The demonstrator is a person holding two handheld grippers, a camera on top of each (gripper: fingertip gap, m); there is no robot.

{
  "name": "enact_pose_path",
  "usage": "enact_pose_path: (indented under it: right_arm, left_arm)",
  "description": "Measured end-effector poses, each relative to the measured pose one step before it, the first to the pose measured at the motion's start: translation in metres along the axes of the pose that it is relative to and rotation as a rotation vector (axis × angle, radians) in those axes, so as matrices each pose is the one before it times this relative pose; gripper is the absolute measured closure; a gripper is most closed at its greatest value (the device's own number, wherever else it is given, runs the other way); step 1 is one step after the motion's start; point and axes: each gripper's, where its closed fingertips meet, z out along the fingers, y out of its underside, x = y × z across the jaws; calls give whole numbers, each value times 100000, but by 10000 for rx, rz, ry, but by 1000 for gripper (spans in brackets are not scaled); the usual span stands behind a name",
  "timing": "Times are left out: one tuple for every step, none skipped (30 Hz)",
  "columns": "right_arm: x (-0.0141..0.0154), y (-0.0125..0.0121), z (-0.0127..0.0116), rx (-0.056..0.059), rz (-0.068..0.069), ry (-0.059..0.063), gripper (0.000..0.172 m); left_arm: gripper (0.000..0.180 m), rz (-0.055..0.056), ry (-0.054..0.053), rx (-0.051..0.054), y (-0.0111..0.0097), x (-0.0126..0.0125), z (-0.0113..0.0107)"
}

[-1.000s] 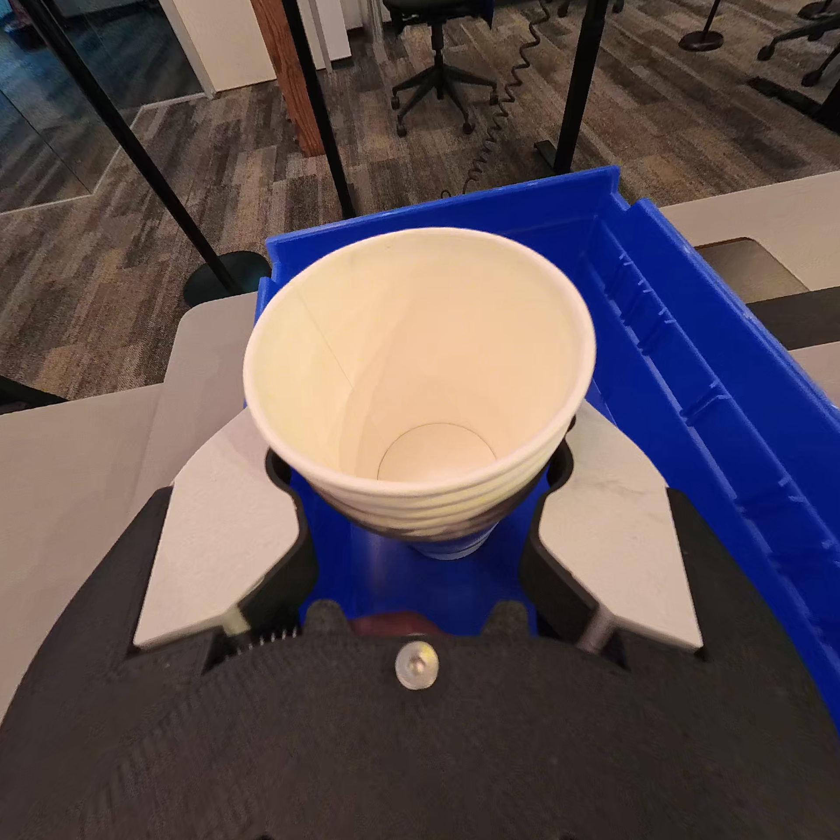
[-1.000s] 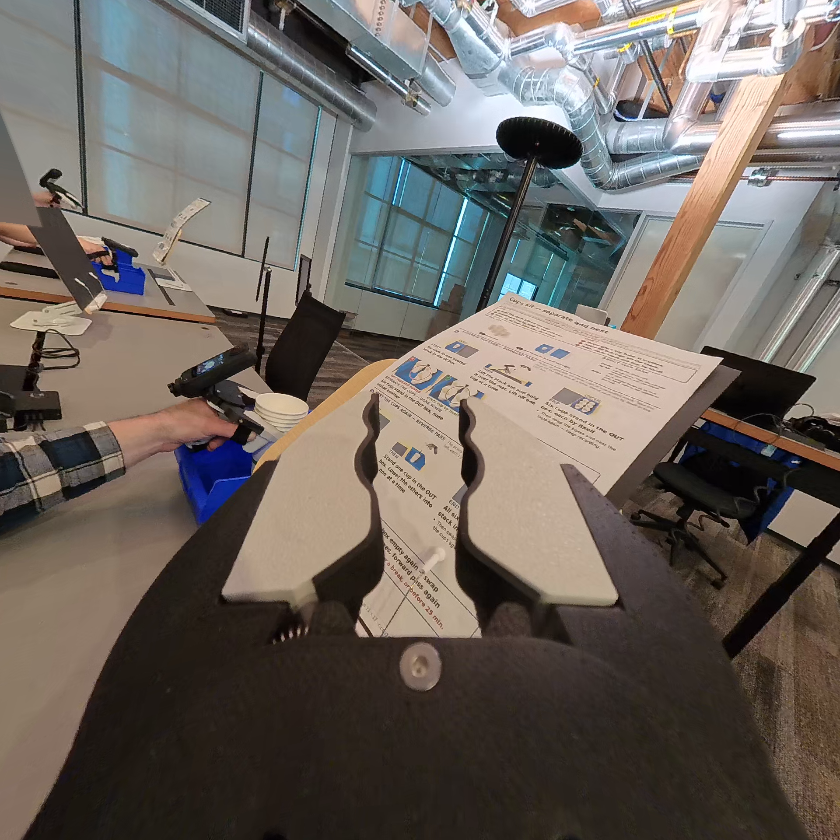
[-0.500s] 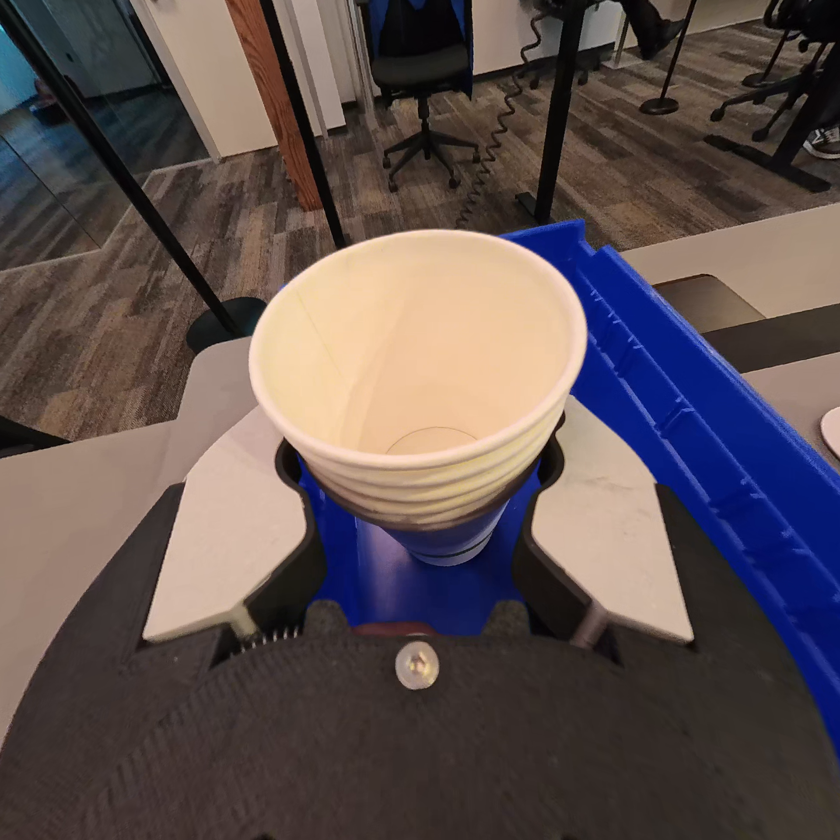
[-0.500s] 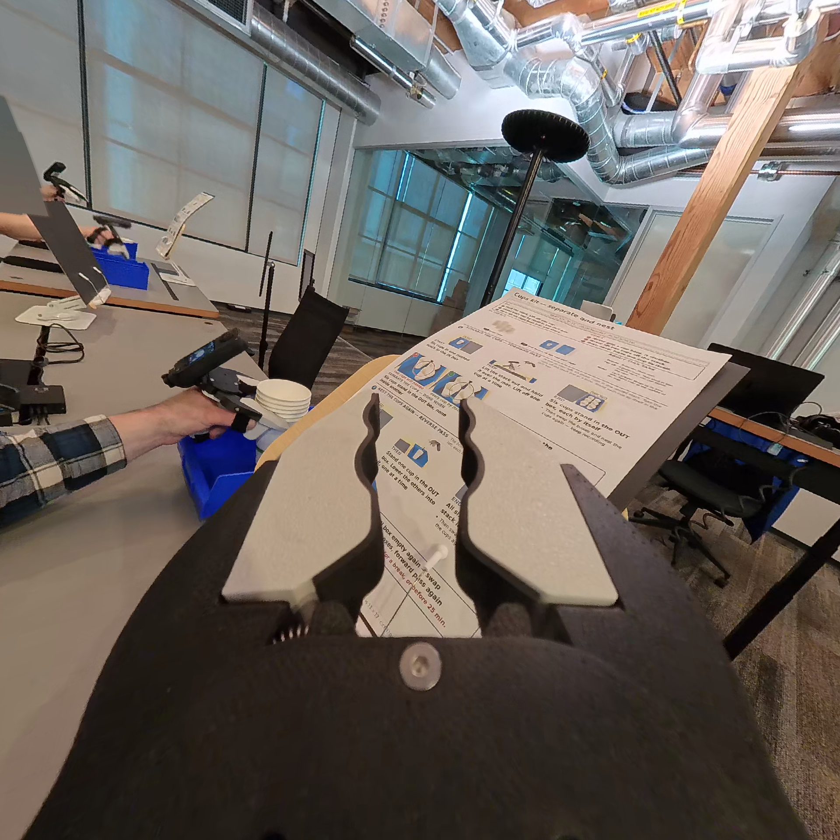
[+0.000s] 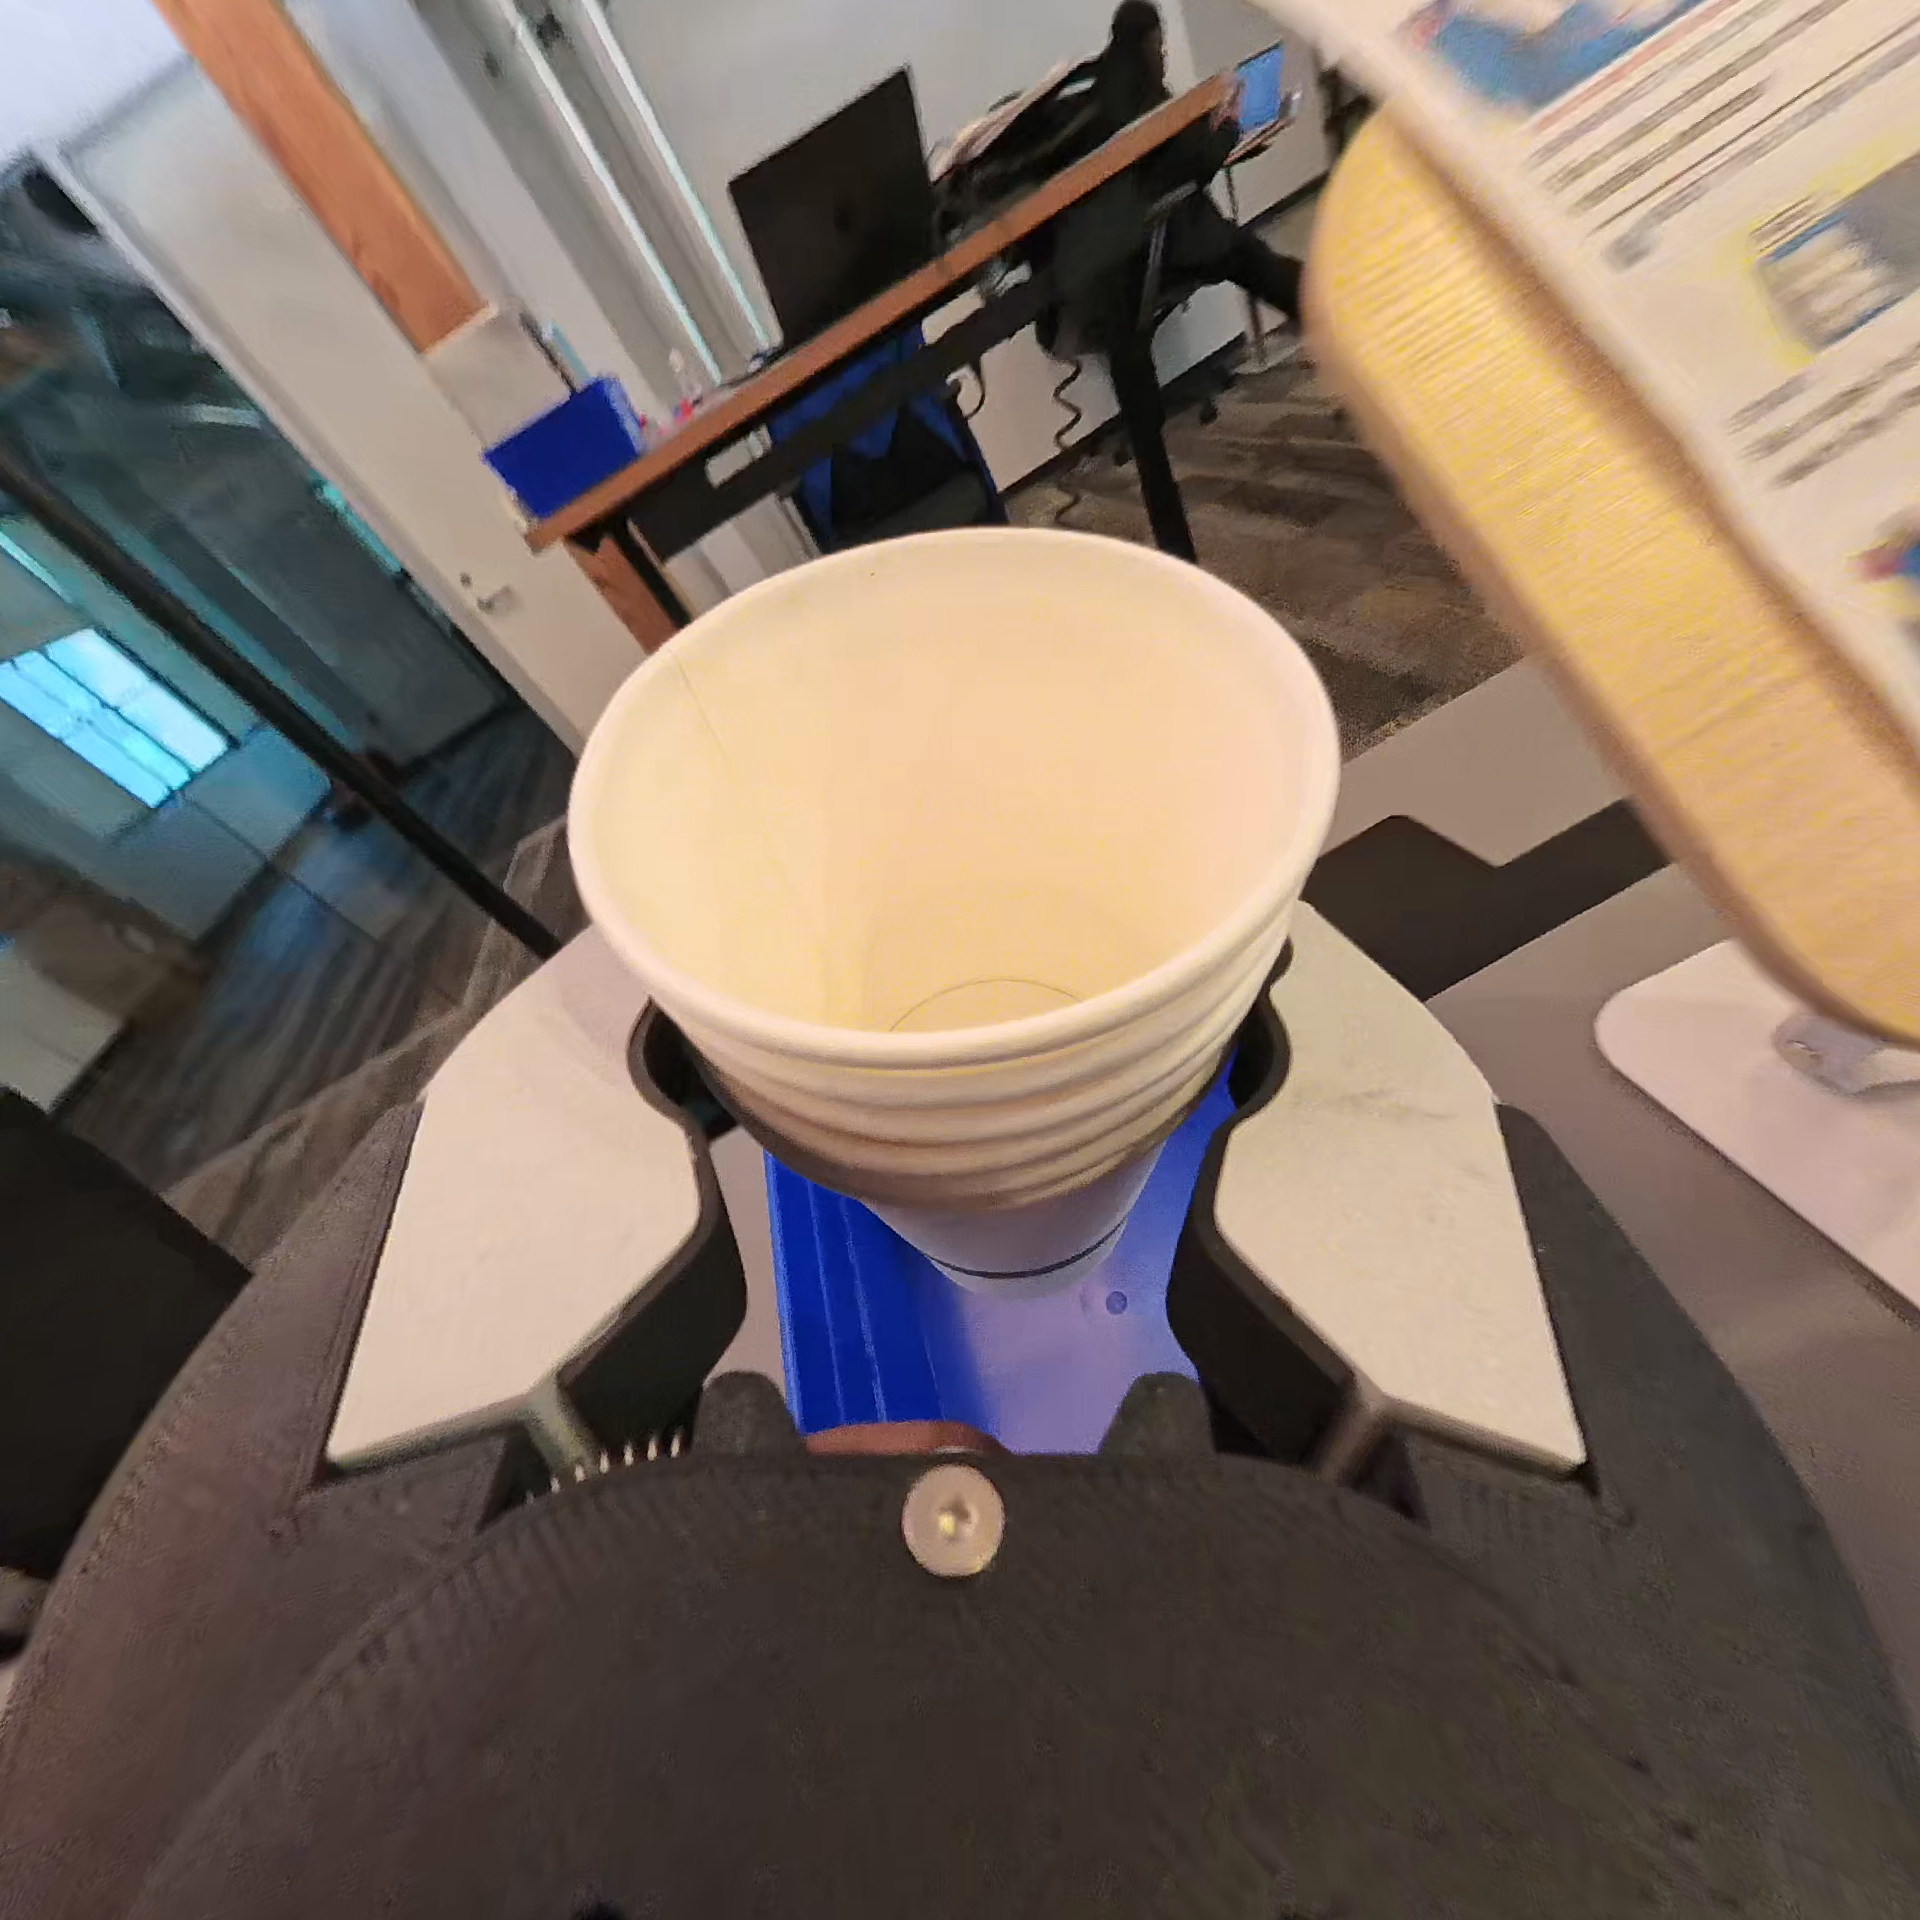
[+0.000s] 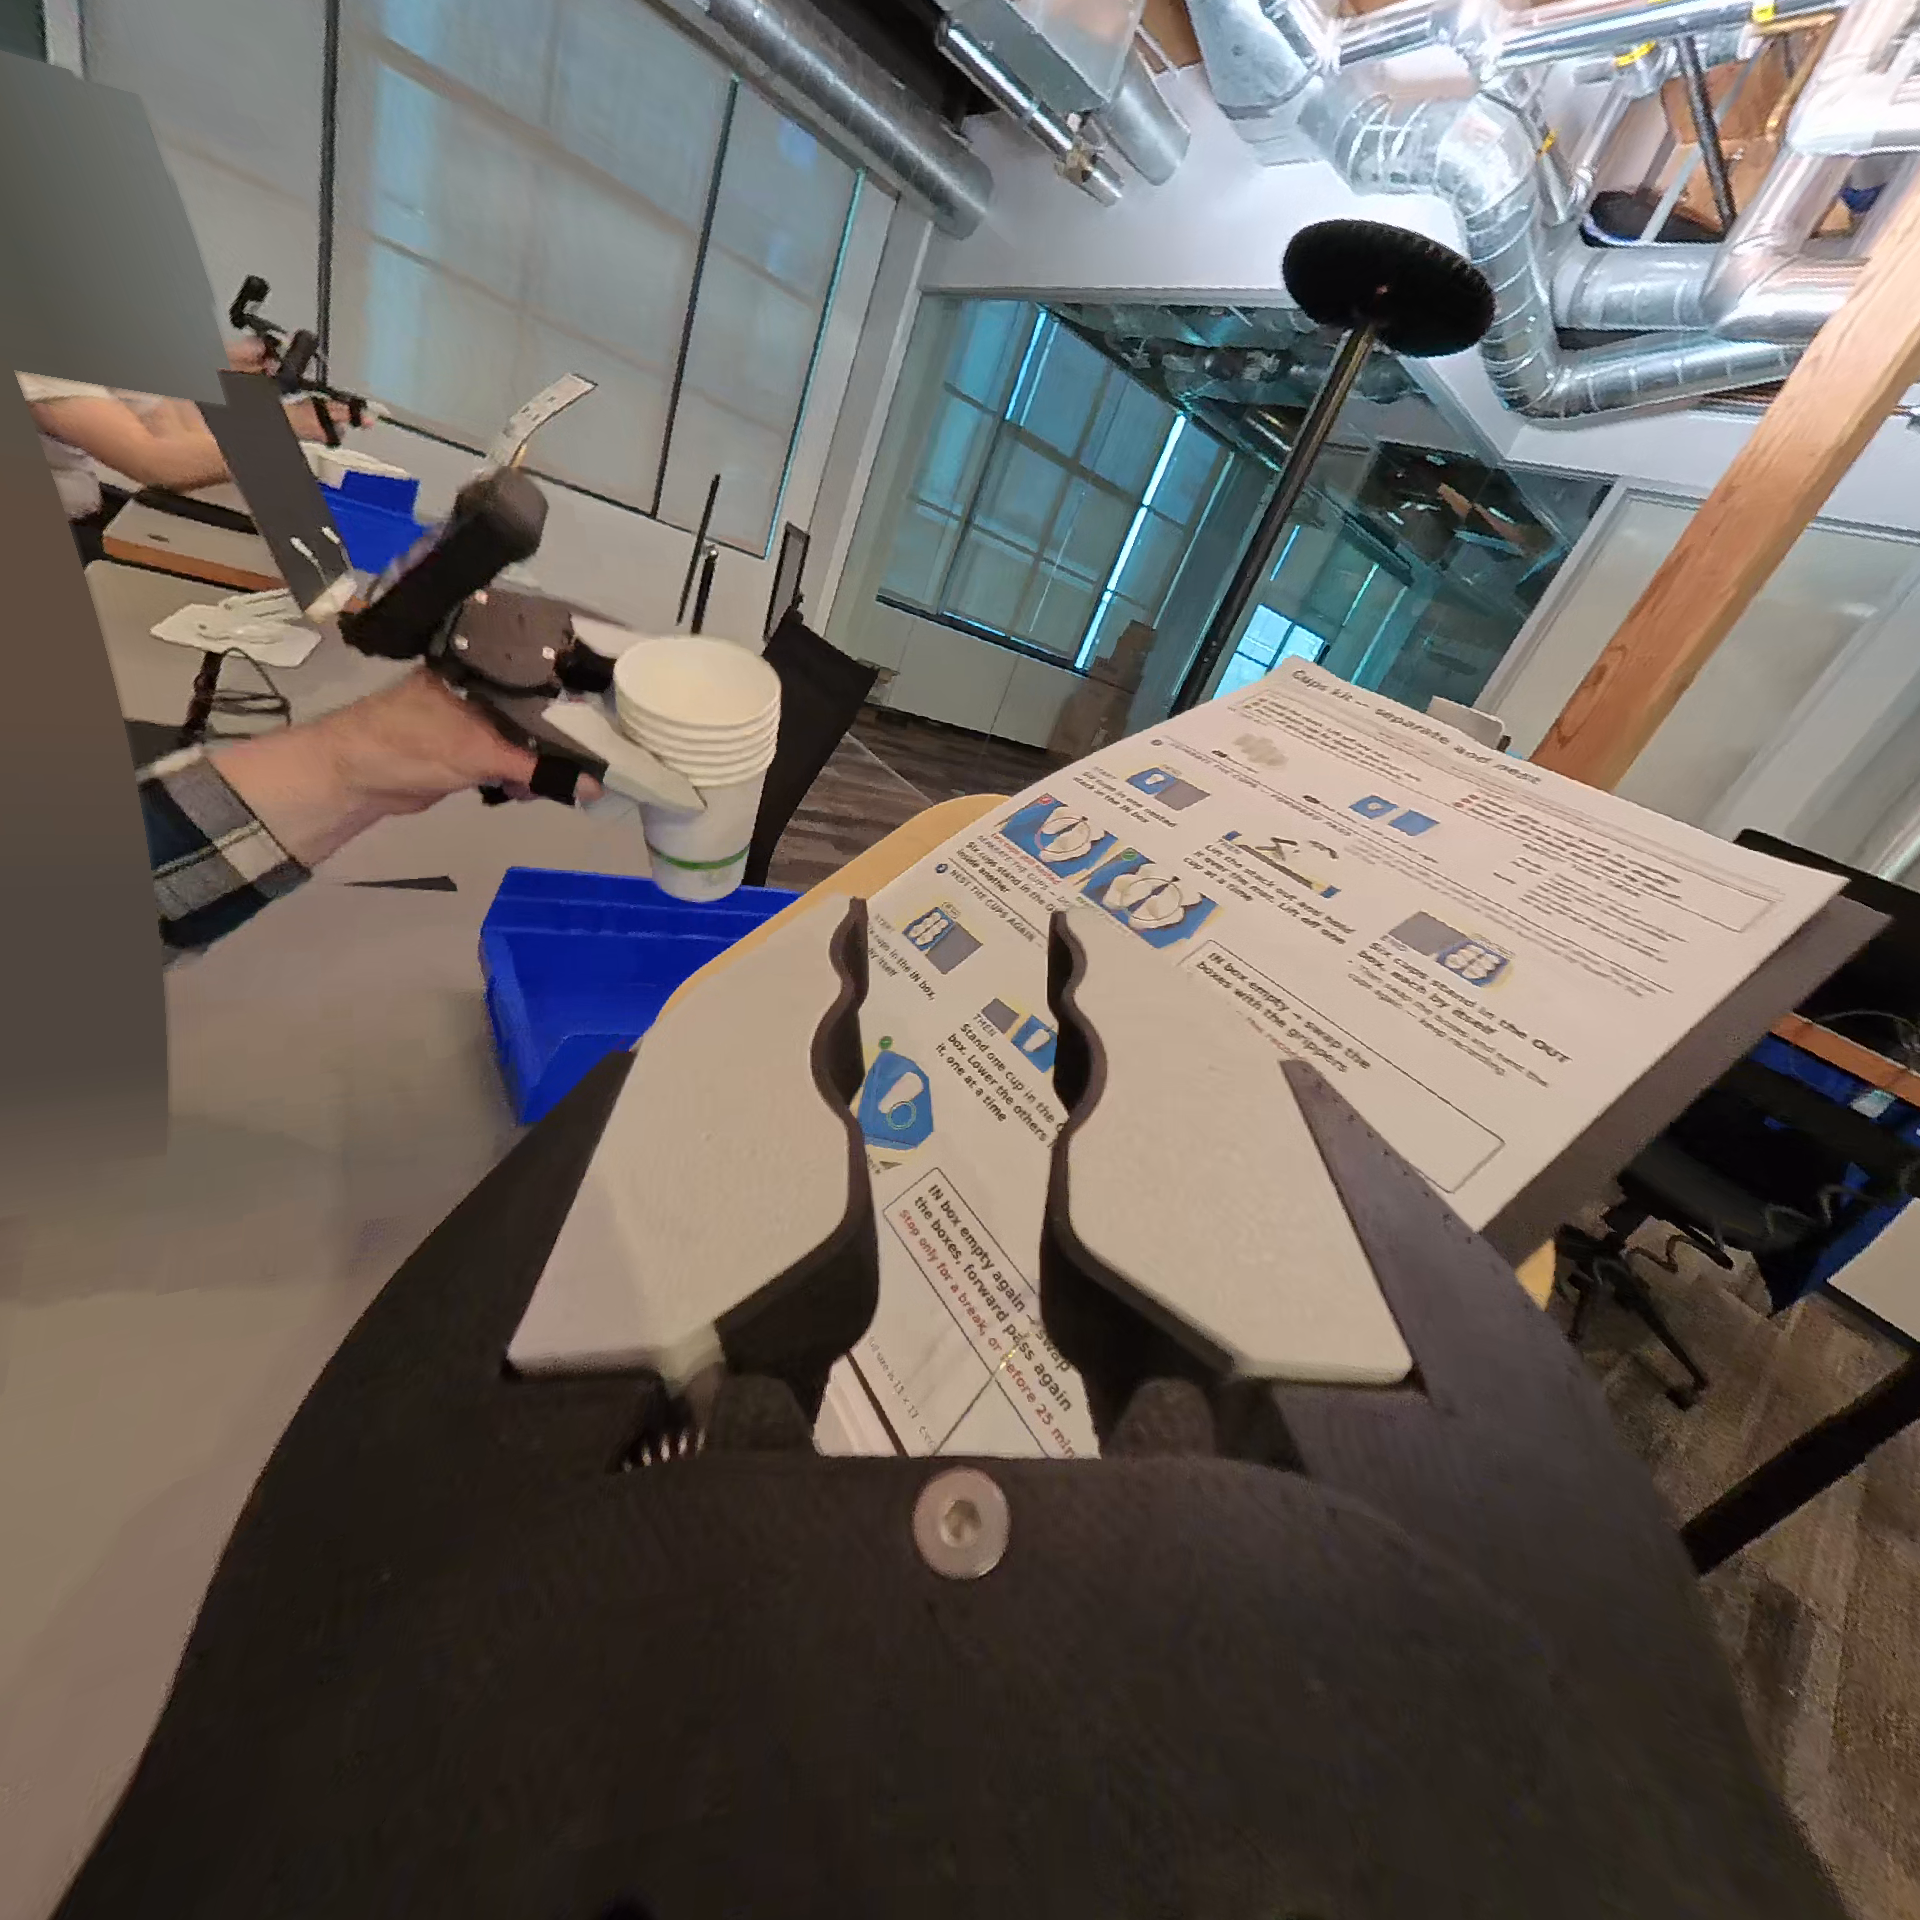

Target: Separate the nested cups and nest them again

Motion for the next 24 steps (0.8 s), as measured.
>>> enact_pose_path:
  right_arm:
    - [-378,108,187,-109,-103,-111,139]
    - [-398,85,190,-103,-134,-112,139]
    - [-391,54,178,-81,-155,-94,139]
    - [-385,15,184,-58,-157,-91,139]
    - [-451,-24,194,-33,-153,-127,141]
    - [-529,-48,226,-16,-148,-158,142]
    - [-527,-53,251,-8,-137,-153,143]
    - [-544,-46,297,-7,-126,-149,144]
    - [-590,-27,336,-15,-130,-176,146]
    - [-633,-9,369,-23,-135,-188,146]
    - [-589,-49,384,10,-148,-150,146]
    - [-553,-139,377,63,-164,-104,147]
    - [-642,-146,408,53,-153,-153,148]
    - [-708,-109,429,18,-165,-183,148]
    - [-668,-78,438,-13,-189,-145,148]
    - [-618,-86,439,-20,-201,-114,148]
    - [-653,-132,422,2,-228,-118,148]
    - [-627,-158,397,14,-227,-105,148]
    - [-551,-180,384,9,-205,-65,148]
    - [-541,-185,349,7,-234,-56,148]
    - [-570,-171,313,-14,-262,-87,147]
    - [-452,-142,273,-40,-240,-34,147]
    - [-268,-71,239,-70,-184,40,147]
    - [-231,28,215,-102,-131,10,147]
  left_arm:
    - [77,376,116,123,-1190,737,-576]
    - [77,390,60,98,-1143,667,-568]
    - [77,420,26,91,-1118,628,-561]
    - [77,379,41,130,-1127,623,-540]
    - [77,260,121,121,-1076,693,-467]
    - [77,224,136,182,-1094,723,-402]
    - [77,165,124,168,-1021,701,-312]
    - [77,147,177,82,-867,799,-180]
    - [77,244,221,51,-758,940,-105]
    - [77,226,164,57,-738,875,-39]
    - [77,172,147,62,-706,846,57]
    - [77,206,223,41,-634,965,134]
    - [77,219,208,7,-522,916,155]
    - [77,211,99,29,-526,718,136]
    - [77,156,36,54,-552,558,107]
    - [77,170,101,6,-464,608,61]
    - [77,197,141,-42,-366,614,-10]
    - [77,171,59,-6,-380,445,-60]
    - [77,145,-15,21,-420,302,-80]
    - [77,166,-11,7,-417,304,-79]
    - [77,159,-9,21,-417,302,-90]
    - [77,140,4,18,-364,302,-62]
    - [77,144,24,-2,-322,333,-31]
    - [77,115,63,-47,-222,369,24]
